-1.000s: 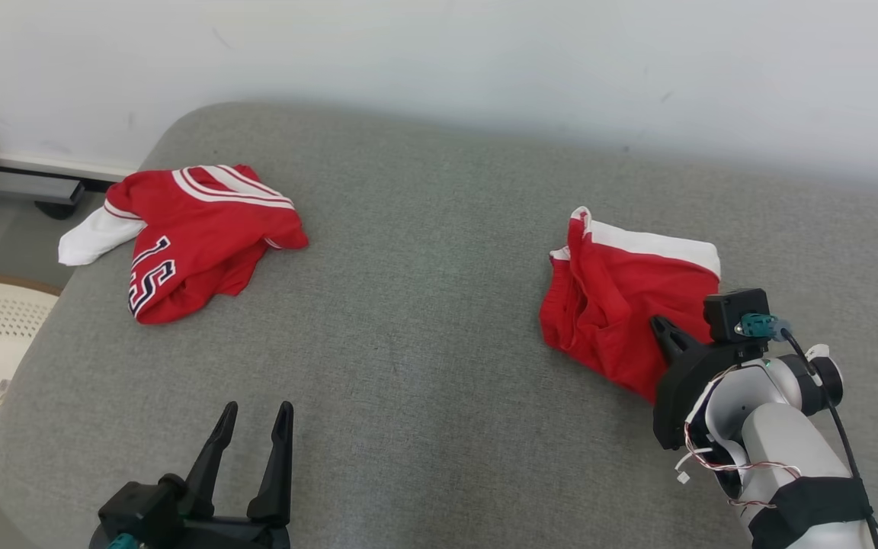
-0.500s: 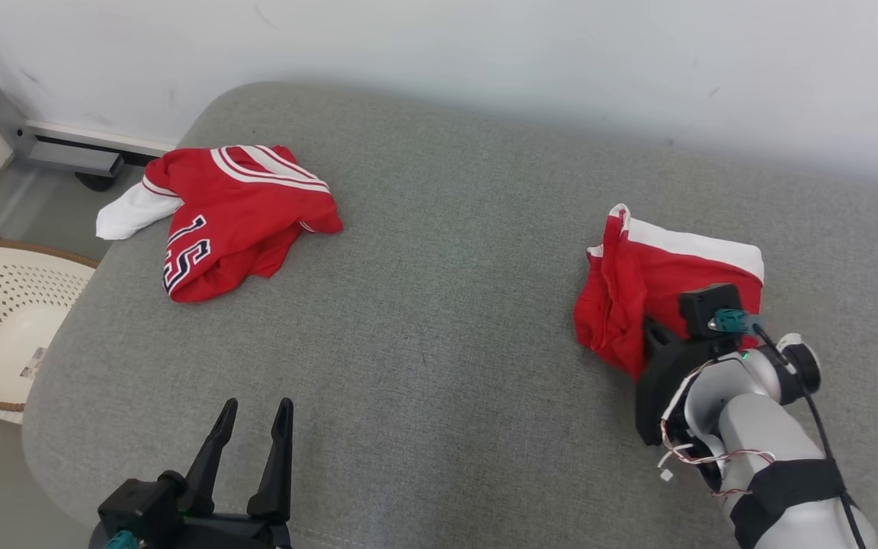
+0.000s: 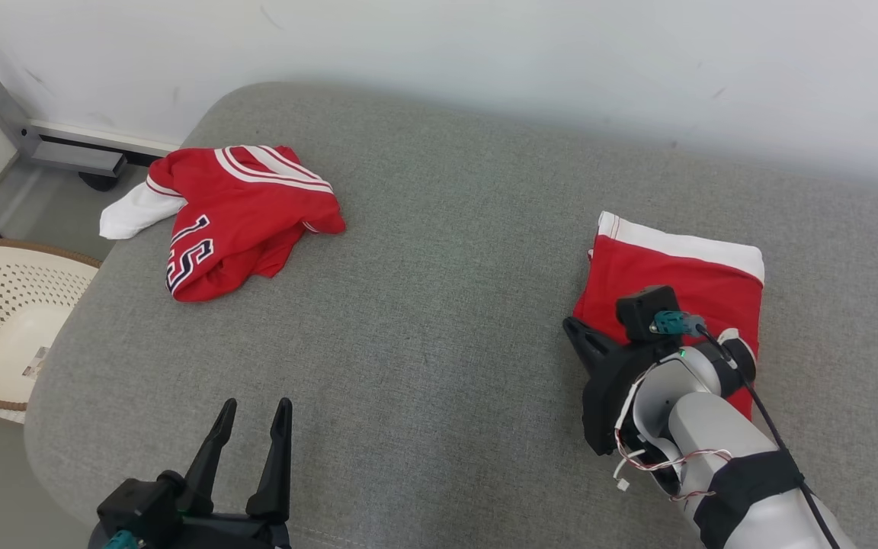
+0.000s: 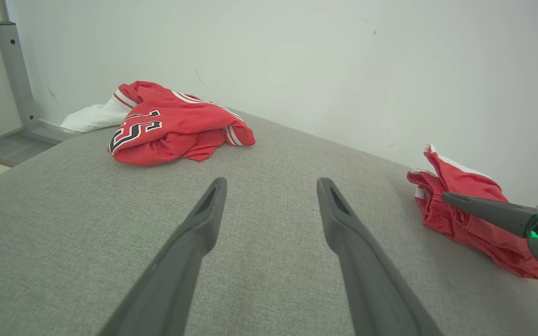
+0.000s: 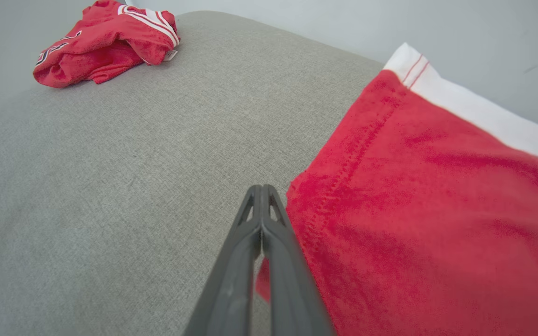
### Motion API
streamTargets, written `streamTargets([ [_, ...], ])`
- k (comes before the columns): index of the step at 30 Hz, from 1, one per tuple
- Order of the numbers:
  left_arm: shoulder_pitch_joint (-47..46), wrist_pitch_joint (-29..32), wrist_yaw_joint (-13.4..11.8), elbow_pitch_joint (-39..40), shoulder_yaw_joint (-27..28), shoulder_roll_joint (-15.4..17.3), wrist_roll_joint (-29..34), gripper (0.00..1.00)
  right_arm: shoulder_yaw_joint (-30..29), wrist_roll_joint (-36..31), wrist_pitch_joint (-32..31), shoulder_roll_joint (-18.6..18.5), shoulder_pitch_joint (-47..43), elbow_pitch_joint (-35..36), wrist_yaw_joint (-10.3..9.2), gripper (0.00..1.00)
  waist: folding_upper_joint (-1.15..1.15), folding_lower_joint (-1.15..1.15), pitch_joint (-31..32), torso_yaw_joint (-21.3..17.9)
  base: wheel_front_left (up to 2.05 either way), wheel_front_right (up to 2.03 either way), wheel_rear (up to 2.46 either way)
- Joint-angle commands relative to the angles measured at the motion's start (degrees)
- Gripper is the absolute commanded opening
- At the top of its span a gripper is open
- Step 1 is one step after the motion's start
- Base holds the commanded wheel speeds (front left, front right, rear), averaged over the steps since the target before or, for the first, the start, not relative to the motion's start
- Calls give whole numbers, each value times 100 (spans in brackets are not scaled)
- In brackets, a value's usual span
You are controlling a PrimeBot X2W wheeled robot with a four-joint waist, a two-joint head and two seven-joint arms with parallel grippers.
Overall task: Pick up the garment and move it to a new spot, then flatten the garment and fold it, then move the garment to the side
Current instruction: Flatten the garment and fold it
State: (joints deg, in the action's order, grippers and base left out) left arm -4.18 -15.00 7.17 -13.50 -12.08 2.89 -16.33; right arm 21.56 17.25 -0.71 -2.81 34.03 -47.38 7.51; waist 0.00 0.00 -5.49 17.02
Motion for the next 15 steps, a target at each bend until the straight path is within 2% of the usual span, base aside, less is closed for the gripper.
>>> streamTargets([
  [1,-75,-27,29,-11,14,19,-33,100,55,105,-6,-21,76,24,-4,0,0,0,1,1,0,0,0],
  [6,-31,-27,14,4,67,17,-13,100,205,397,-119,-22,261,165,-4,0,0,0,40,-46,0,0,0],
  [7,-10,-27,11,9,81,18,-6,100,204,417,-186,-23,297,204,-4,3,0,0,55,-68,0,0,0],
  [9,26,-27,6,17,95,18,10,100,122,478,-305,-25,384,306,-4,47,0,0,84,-115,0,0,0],
  [10,37,-27,4,27,105,18,15,100,33,492,-365,-26,427,364,-4,82,0,0,99,-143,0,0,0],
  [11,53,-27,3,34,110,19,21,100,-74,471,-430,-29,461,405,-4,100,0,0,113,-173,0,0,0],
  [15,108,-27,-2,50,140,28,46,100,-728,187,-795,-26,477,541,-4,100,0,0,175,-290,0,0,0],
])
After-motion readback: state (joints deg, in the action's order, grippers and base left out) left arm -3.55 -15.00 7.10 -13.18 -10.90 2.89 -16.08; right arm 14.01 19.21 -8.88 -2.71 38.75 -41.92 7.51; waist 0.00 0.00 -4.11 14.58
